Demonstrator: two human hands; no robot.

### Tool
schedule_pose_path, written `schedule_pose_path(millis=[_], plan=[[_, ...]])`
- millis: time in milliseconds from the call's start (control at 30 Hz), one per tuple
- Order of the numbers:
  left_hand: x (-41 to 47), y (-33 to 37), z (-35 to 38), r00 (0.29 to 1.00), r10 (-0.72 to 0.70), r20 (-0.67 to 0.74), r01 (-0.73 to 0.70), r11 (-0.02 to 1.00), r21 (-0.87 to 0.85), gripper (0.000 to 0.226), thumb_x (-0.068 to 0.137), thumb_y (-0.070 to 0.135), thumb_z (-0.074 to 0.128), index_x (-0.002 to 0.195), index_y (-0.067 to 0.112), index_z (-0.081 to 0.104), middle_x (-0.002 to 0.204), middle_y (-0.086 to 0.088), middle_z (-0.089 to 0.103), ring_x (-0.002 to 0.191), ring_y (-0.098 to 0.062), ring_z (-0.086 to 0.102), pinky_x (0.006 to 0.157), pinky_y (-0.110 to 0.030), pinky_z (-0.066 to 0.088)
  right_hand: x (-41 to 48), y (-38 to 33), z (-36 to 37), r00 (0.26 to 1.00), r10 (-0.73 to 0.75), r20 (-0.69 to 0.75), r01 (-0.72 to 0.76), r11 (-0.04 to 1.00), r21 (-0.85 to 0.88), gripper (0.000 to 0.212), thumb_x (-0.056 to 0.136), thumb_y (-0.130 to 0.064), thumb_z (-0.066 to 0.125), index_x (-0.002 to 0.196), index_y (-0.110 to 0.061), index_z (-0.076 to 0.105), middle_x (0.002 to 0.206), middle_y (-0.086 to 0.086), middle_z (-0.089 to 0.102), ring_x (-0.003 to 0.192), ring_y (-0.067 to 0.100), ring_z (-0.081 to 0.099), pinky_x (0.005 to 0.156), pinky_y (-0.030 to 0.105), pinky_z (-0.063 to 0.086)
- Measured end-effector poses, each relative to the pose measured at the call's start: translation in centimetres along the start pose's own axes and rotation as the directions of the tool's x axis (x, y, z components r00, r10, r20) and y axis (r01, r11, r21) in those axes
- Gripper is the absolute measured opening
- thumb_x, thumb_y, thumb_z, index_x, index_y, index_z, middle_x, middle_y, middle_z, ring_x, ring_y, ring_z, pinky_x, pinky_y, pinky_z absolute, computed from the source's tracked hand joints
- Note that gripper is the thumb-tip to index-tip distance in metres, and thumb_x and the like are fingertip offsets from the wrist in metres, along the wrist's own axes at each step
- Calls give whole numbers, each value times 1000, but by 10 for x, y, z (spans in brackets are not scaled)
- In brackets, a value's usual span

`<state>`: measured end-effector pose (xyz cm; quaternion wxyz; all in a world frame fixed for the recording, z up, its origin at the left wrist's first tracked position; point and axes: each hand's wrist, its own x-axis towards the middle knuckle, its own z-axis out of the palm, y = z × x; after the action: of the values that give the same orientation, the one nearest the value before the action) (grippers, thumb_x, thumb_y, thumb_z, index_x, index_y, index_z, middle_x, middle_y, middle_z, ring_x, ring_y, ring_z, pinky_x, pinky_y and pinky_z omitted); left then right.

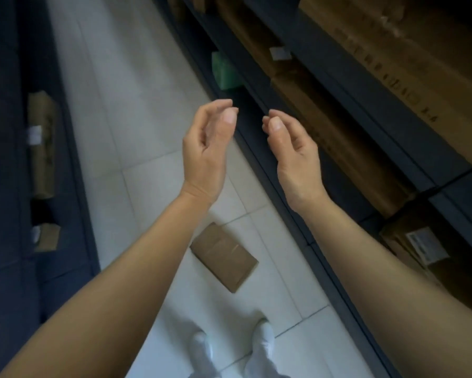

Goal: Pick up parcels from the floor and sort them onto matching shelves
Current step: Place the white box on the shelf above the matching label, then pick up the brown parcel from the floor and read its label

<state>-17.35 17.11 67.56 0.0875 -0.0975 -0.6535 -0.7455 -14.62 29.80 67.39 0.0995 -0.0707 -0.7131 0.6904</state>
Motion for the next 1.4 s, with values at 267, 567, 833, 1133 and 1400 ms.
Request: schedule_pose_path(millis=[267,567,833,1133,1400], plan=[[-56,-171,-36,958,-264,-110,272,959,73,25,88,34,54,103,16,60,101,-2,66,97,-5,61,84,-8,44,-9,162,15,982,188,13,-185,973,-136,41,100,-27,54,137,-10,52,135,2,58,106,-5,55,90,2,42],[-156,-390,-78,834,-493,-248,527,845,91,26,88,33,63,96,9,64,86,3,59,87,-4,59,81,-9,45,-37,399,23,916,401,30,-386,896,-218,43,98,-31,56,135,-10,54,127,-2,59,113,5,54,99,12,44],[-204,-541,-100,668,-608,-428,716,681,150,20,95,29,59,80,16,56,75,8,52,69,-4,50,61,-5,39,-31,561,38,875,475,97,-419,841,-342,55,96,-45,55,141,-15,48,138,0,54,125,12,51,96,20,37],[-229,-640,-133,120,-856,-503,987,159,-35,92,81,65,58,148,8,30,153,-13,35,137,-34,37,109,-45,31,-20,677,21,664,722,197,-450,596,-665,94,86,-70,50,157,-23,13,166,6,12,149,33,25,117,51,28],[-235,-663,-138,68,-945,-319,996,82,-31,112,76,67,64,154,23,-2,160,-10,21,142,-42,27,109,-64,23,-20,717,32,453,874,176,-538,425,-728,107,77,-80,51,156,-17,15,158,15,33,139,39,41,111,53,38]])
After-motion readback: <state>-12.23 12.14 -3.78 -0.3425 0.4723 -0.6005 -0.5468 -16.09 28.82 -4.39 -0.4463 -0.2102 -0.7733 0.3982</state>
